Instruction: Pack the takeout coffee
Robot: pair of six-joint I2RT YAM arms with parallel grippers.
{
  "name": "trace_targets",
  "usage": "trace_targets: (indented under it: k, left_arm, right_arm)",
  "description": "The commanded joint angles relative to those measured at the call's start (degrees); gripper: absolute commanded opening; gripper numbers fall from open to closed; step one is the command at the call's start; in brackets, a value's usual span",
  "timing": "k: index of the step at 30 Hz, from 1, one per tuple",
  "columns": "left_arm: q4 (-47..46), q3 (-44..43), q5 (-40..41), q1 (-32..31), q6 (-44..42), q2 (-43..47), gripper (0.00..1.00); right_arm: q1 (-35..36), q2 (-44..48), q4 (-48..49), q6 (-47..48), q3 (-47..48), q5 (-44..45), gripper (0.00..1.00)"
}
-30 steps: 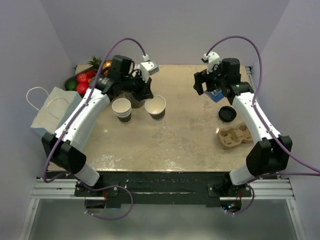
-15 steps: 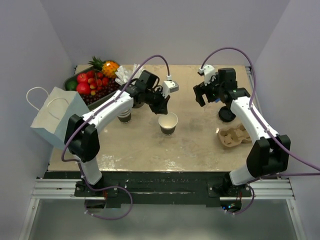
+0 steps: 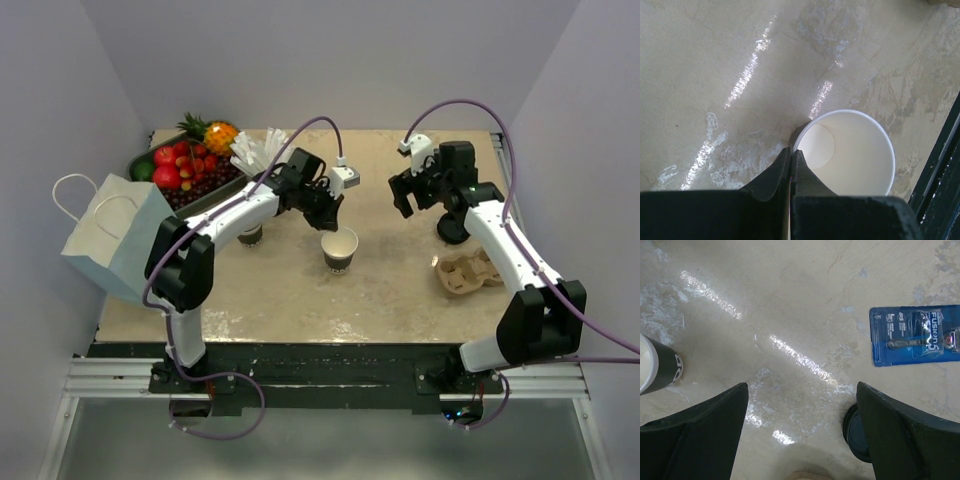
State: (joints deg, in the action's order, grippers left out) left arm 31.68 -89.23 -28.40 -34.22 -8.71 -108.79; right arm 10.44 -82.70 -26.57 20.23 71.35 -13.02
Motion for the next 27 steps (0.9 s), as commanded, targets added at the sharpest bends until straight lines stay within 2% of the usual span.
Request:
trace_targets:
  k: [1,6,9,17,22,23,24,27]
  left_arm:
    - [-3.5,-0.2,-0.1,-0.3,1.2,-0.9,0.0]
    - [-3.6,-0.4,0.2,-0.2,1.4,-1.2,0.04]
    - [-3.4,-0.4,0.1,-0.3,1.5,-1.2,0.11]
    - [-3.0,-0.4,-0.2,-0.3,1.8,-0.7,0.22]
    - [-2.2,-2.3,-1.9,-0.2,1.1,1.0,0.4]
    - [-2.1,-2.7,-2.0,-0.3,0.9,1.6,0.44]
    - [-2.1,-3.5,-2.1,-0.2,0.7,3.0,0.52]
    - [-3.3,-3.7,-2.0,-0.2,0.5,7.0,0.62]
  right_arm:
    - [-0.2,1.7,0.6,0.2,-0.3,-0.4,0.91]
    - [-0.2,2.0,0.7,0.4,-1.3,-0.3,0.92]
    - [-0.2,2.3,0.7,0.4,-1.9,-0.5,0.92]
    - [-0.2,1.7,0.3,1.1,-1.7,-0.3,0.92]
    - [-0.7,1.0,-0.9,1.5,-0.8,0.4,0.92]
    - [-1.0,1.0,-1.5,2.3,-0.7,0.3,0.92]
    - [-1.6,0.8,-2.1,2.8,-0.5,0.1,0.92]
    - [-3.1,0.1,-4.8,7.4,-0.2,0.1,0.92]
